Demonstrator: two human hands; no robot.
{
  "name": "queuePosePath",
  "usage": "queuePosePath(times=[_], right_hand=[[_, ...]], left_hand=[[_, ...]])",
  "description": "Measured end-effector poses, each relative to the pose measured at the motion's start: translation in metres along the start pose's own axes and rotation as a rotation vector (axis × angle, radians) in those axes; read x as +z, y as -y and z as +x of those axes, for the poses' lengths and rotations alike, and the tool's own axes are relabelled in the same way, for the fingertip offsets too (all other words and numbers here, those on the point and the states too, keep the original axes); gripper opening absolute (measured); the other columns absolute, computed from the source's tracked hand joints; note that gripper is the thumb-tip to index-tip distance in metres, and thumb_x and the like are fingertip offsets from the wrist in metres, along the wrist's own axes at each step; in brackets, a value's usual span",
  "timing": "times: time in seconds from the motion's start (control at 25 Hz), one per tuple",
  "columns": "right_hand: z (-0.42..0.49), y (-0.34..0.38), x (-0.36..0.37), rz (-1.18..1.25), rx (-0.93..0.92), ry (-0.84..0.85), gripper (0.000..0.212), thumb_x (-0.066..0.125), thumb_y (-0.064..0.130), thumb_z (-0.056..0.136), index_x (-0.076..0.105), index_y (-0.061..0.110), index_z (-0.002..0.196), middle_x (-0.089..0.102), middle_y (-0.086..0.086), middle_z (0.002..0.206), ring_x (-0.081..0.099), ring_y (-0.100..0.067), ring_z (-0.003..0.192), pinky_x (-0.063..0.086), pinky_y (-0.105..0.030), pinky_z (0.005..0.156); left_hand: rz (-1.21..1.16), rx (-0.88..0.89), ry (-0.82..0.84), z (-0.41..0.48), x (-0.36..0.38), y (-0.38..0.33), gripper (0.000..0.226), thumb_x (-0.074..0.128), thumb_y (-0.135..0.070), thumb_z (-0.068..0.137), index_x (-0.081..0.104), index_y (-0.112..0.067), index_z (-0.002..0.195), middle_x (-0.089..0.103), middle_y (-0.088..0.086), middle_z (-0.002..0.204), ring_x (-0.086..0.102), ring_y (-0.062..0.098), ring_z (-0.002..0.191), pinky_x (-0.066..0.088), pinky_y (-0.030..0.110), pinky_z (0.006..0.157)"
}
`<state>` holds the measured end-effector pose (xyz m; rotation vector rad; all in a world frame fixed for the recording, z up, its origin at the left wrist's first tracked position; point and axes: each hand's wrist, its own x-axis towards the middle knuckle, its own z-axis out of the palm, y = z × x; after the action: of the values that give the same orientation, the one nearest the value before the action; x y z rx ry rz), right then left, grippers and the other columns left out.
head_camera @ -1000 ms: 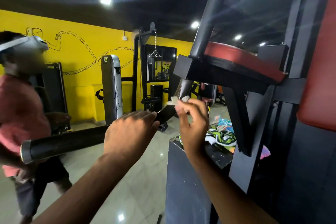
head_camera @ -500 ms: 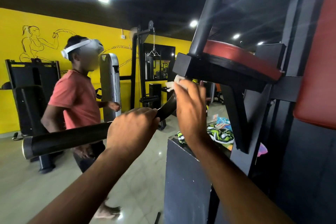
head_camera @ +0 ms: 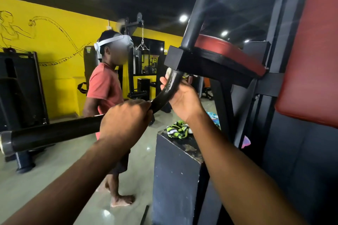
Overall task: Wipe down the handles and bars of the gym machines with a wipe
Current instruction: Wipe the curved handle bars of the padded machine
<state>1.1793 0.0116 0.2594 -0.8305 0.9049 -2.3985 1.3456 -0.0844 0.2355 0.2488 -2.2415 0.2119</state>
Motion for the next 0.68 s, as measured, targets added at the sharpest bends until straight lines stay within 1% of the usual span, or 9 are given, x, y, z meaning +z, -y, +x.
queuePosePath(times=[0.08, 0.2, 0.28, 0.32, 0.4, 0.48, 0.52, 0.64, 0.68], right_hand=[[-0.004, -0.002, 0.001, 0.017, 0.008, -0.015, 0.037, 0.036, 0.005, 0.103, 0.05, 0.004, 0.138, 0.074, -0.006, 0.109, 0.064, -0.025, 0.113, 0.055, -0.03, 0.09], [-0.015, -0.019, 0.009, -0.037, -0.168, -0.192, 0.031, 0.041, 0.003, 0.102, 0.057, 0.005, 0.13, 0.07, -0.006, 0.109, 0.066, -0.021, 0.105, 0.058, -0.029, 0.081], [-0.032, -0.04, 0.009, -0.488, -0.576, -0.438, 0.021, 0.054, 0.007, 0.099, 0.066, 0.008, 0.115, 0.07, -0.005, 0.106, 0.068, -0.017, 0.098, 0.058, -0.036, 0.084], [-0.04, -0.047, 0.007, -0.792, -0.815, -0.468, 0.017, 0.06, 0.007, 0.095, 0.07, 0.006, 0.108, 0.07, -0.008, 0.105, 0.067, -0.019, 0.098, 0.056, -0.038, 0.086], [-0.049, -0.048, 0.0, -1.322, -1.116, -0.294, 0.024, 0.072, 0.006, 0.085, 0.072, 0.003, 0.108, 0.066, -0.009, 0.112, 0.061, -0.024, 0.104, 0.051, -0.035, 0.092], [-0.044, -0.028, 0.001, -1.843, -1.205, -0.061, 0.045, 0.084, 0.012, 0.072, 0.069, 0.004, 0.113, 0.063, -0.007, 0.122, 0.054, -0.027, 0.11, 0.044, -0.031, 0.1], [-0.04, -0.015, 0.005, -2.035, -1.234, -0.034, 0.046, 0.082, 0.016, 0.072, 0.067, 0.004, 0.114, 0.063, -0.007, 0.124, 0.053, -0.028, 0.11, 0.041, -0.032, 0.101], [-0.038, 0.011, 0.022, -2.316, -1.302, -0.115, 0.031, 0.055, 0.014, 0.083, 0.069, 0.006, 0.111, 0.066, -0.005, 0.121, 0.057, -0.029, 0.101, 0.047, -0.035, 0.09], [-0.041, 0.014, 0.023, -2.385, -1.311, -0.051, 0.031, 0.05, 0.012, 0.085, 0.069, 0.006, 0.109, 0.067, -0.006, 0.119, 0.059, -0.029, 0.098, 0.05, -0.036, 0.086]], left_hand=[[-0.031, 0.011, 0.004, 0.001, 0.002, 0.001, 0.02, 0.052, -0.035, 0.093, 0.066, -0.025, 0.103, 0.064, -0.003, 0.084, 0.06, 0.021, 0.066, 0.048, 0.03, 0.051], [-0.018, 0.028, -0.002, 0.001, 0.002, 0.003, 0.018, 0.05, -0.035, 0.094, 0.064, -0.025, 0.102, 0.061, -0.004, 0.082, 0.051, 0.017, 0.058, 0.039, 0.026, 0.046], [-0.022, 0.022, 0.034, 0.002, 0.0, 0.002, 0.022, 0.047, -0.036, 0.096, 0.062, -0.026, 0.108, 0.063, -0.003, 0.088, 0.056, 0.018, 0.063, 0.039, 0.027, 0.047], [-0.019, 0.019, 0.045, 0.002, -0.001, 0.002, 0.022, 0.048, -0.034, 0.097, 0.063, -0.024, 0.11, 0.065, -0.001, 0.091, 0.06, 0.021, 0.066, 0.043, 0.028, 0.049], [-0.014, 0.053, 0.043, 0.002, -0.004, 0.001, 0.012, 0.056, -0.024, 0.095, 0.064, -0.018, 0.101, 0.064, 0.004, 0.086, 0.06, 0.028, 0.062, 0.048, 0.032, 0.049], [-0.039, 0.079, 0.038, 0.002, -0.008, 0.001, 0.004, 0.061, -0.016, 0.092, 0.062, -0.015, 0.096, 0.062, 0.006, 0.079, 0.059, 0.03, 0.058, 0.047, 0.034, 0.046], [-0.045, 0.068, 0.057, 0.002, -0.009, 0.002, 0.006, 0.06, -0.014, 0.092, 0.061, -0.016, 0.097, 0.06, 0.006, 0.08, 0.059, 0.03, 0.06, 0.045, 0.034, 0.046], [-0.061, 0.042, 0.095, 0.004, -0.006, 0.004, 0.012, 0.06, -0.011, 0.088, 0.062, -0.018, 0.098, 0.051, 0.001, 0.075, 0.053, 0.027, 0.059, 0.034, 0.032, 0.049], [-0.069, 0.044, 0.092, 0.004, -0.004, 0.005, 0.014, 0.06, -0.01, 0.087, 0.063, -0.018, 0.098, 0.049, 0.001, 0.073, 0.053, 0.027, 0.058, 0.033, 0.032, 0.048]])
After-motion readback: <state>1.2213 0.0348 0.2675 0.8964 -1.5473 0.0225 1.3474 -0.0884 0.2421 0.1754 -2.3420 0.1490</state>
